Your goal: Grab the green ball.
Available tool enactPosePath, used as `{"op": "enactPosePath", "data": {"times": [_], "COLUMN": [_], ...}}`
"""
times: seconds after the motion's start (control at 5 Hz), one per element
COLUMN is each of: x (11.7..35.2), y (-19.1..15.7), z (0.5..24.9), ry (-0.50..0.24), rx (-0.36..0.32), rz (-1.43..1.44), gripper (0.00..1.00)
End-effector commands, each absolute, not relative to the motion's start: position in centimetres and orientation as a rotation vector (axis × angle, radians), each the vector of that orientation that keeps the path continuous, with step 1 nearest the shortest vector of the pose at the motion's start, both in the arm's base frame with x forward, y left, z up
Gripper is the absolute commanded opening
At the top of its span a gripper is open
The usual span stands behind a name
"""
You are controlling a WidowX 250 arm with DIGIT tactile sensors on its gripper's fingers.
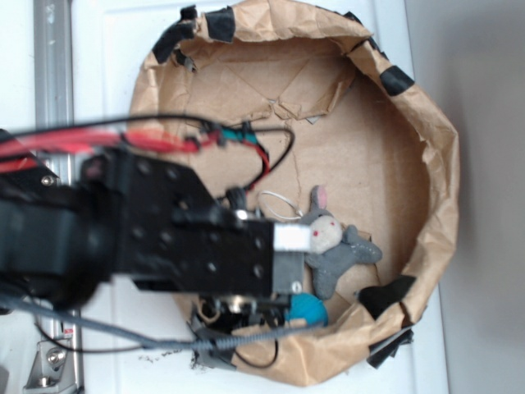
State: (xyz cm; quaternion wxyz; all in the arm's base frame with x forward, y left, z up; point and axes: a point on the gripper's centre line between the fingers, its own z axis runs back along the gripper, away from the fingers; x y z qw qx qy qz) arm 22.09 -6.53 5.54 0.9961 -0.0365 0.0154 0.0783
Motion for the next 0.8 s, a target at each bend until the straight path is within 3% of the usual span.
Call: {"op": "enactPosePath", "data": {"times": [0.0, 0.2, 0.6], "x": [24.7, 25.6, 24.4], "y": [1.5, 2.7, 2.7], "z": [16.6, 18.1, 18.8], "ry": [-0.249, -0.288, -0.273], "rx": [0.117, 0.205, 0.253], "rz": [0.200, 0.187, 0.119], "gripper": [0.00, 0.00, 0.00]}}
